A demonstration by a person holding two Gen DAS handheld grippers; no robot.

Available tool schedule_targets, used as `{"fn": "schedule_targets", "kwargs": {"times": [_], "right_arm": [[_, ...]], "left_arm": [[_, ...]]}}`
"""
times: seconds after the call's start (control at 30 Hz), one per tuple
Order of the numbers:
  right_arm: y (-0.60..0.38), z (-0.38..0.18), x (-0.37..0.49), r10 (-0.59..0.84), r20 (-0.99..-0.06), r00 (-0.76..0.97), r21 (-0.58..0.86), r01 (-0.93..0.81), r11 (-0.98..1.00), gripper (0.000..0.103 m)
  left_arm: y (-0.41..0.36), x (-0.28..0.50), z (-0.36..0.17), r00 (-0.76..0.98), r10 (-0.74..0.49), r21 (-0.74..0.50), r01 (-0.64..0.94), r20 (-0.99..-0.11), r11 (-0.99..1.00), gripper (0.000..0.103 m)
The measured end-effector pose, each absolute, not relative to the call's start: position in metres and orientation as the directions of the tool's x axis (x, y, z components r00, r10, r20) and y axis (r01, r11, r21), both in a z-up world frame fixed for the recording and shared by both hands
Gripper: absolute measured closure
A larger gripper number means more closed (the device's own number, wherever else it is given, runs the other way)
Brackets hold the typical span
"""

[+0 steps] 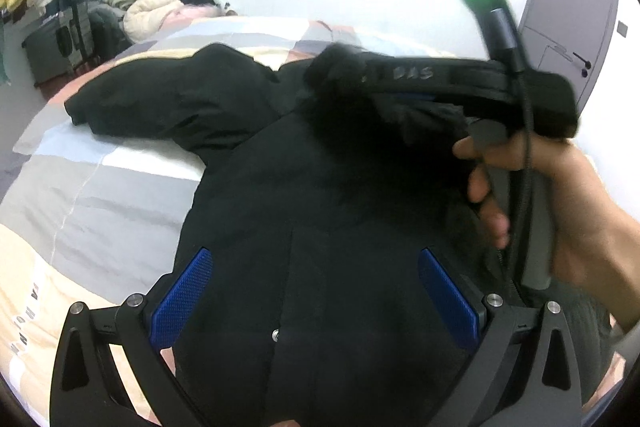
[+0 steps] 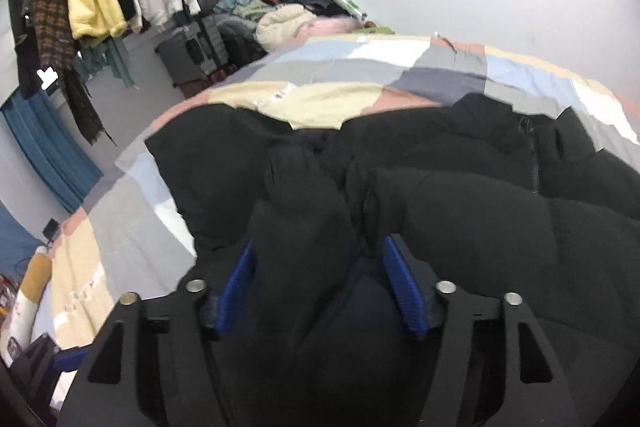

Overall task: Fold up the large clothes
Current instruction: 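Release the sleeve onto the jacket body and withdraw the right gripper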

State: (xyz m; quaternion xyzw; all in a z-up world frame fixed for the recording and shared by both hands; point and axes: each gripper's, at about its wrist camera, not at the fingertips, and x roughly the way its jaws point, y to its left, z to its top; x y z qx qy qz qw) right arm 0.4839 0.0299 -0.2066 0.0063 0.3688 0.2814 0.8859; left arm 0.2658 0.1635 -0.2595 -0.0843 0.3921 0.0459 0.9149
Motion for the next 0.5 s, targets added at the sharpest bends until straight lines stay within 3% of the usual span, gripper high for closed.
{"fn": "schedule_targets", "kwargs": {"times": [0.5], "right_arm": [[-0.056, -0.1, 0.418, 0.455, -0.513, 0.728, 0.22, -0.401, 0.889, 0.037]], "left_arm": [[0.156, 0.229, -0.179, 0.779, -0.003, -0.168, -0.131, -0.627, 0.977, 0.0]]}}
